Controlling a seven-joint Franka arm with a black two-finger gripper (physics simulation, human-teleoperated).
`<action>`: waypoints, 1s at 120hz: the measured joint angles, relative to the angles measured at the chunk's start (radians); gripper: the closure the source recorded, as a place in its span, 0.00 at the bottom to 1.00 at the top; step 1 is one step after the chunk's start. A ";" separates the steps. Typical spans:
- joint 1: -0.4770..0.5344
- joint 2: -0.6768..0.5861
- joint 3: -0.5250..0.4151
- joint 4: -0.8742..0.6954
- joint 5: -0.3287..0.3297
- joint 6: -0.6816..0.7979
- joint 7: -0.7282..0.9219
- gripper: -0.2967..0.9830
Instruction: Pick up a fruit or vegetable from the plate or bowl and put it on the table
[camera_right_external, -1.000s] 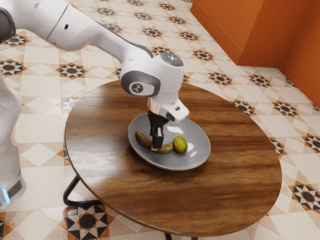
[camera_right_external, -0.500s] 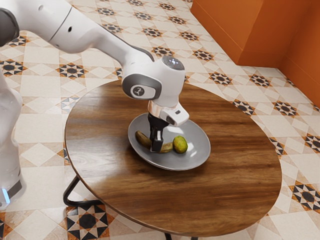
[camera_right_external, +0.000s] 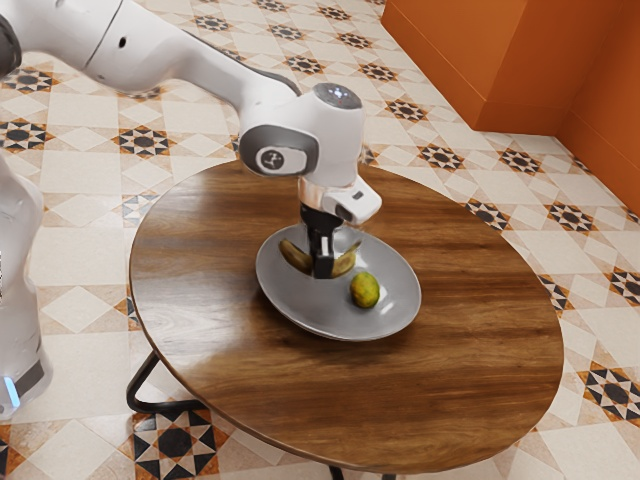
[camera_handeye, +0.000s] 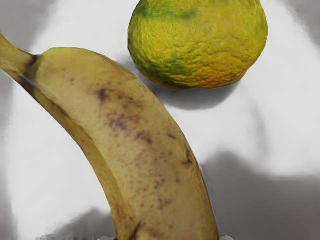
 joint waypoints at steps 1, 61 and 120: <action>0.004 -0.003 0.000 0.001 0.000 0.000 0.000 0.61; 0.300 -0.013 0.146 0.136 0.047 0.006 0.022 0.56; 0.236 0.147 -0.072 0.722 -0.037 -0.248 -0.527 0.24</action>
